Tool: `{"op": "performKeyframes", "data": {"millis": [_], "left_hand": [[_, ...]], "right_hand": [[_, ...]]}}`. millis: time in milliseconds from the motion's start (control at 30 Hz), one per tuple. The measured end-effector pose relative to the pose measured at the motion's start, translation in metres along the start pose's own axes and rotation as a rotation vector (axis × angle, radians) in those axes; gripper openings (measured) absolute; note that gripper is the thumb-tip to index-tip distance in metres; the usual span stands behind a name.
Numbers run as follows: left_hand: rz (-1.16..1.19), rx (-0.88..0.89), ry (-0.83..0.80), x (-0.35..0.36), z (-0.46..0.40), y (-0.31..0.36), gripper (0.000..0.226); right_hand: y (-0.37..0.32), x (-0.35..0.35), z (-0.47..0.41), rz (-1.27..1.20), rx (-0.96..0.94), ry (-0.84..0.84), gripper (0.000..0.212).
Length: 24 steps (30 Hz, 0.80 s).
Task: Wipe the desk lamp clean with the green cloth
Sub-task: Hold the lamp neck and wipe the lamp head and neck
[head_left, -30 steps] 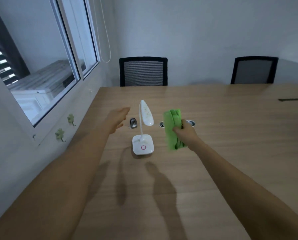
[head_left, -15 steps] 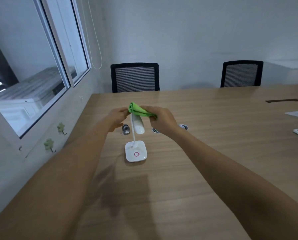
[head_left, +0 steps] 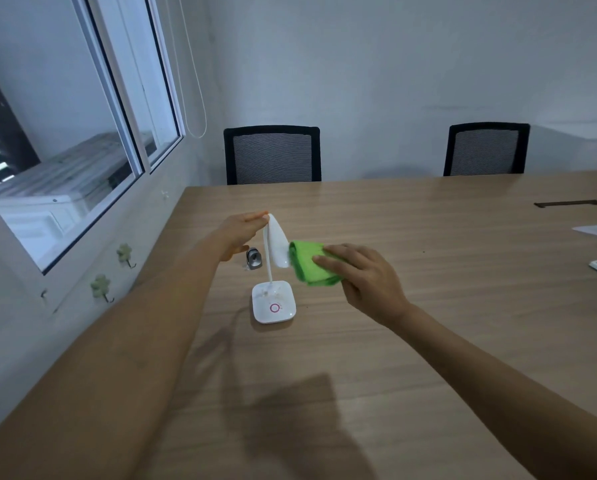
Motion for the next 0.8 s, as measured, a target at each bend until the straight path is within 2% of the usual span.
{"op": "performKeyframes", "data": {"millis": [167, 333, 467, 700, 800], "left_hand": [[-0.009, -0.001, -0.015, 0.002, -0.002, 0.001, 0.044], [-0.005, -0.001, -0.018, 0.001, -0.003, -0.001, 0.04], [-0.022, -0.005, -0.007, 0.0, -0.001, 0.001, 0.041], [-0.059, -0.009, -0.033, -0.002, 0.0, 0.005, 0.045], [-0.041, -0.017, -0.032, -0.001, -0.004, 0.002, 0.044]], "right_hand": [[-0.001, 0.002, -0.025, -0.096, 0.234, 0.101, 0.052], [-0.032, 0.017, -0.055, -0.161, 0.14, 0.02, 0.048], [-0.033, 0.028, -0.04, -0.139, 0.094, -0.039, 0.047], [-0.008, 0.019, -0.025, -0.167, 0.349, 0.077, 0.053], [-0.026, 0.014, -0.029, -0.195, 0.237, 0.099, 0.05]]}}
Point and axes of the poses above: each hand's wrist, its own z-axis away from the middle knuckle, its own x-axis out of the palm, y = z × x, the point moved 2 cm from there along -z, towards the middle knuckle, and after that the axes turned 11 degrees about x, right-handed, at the moved point
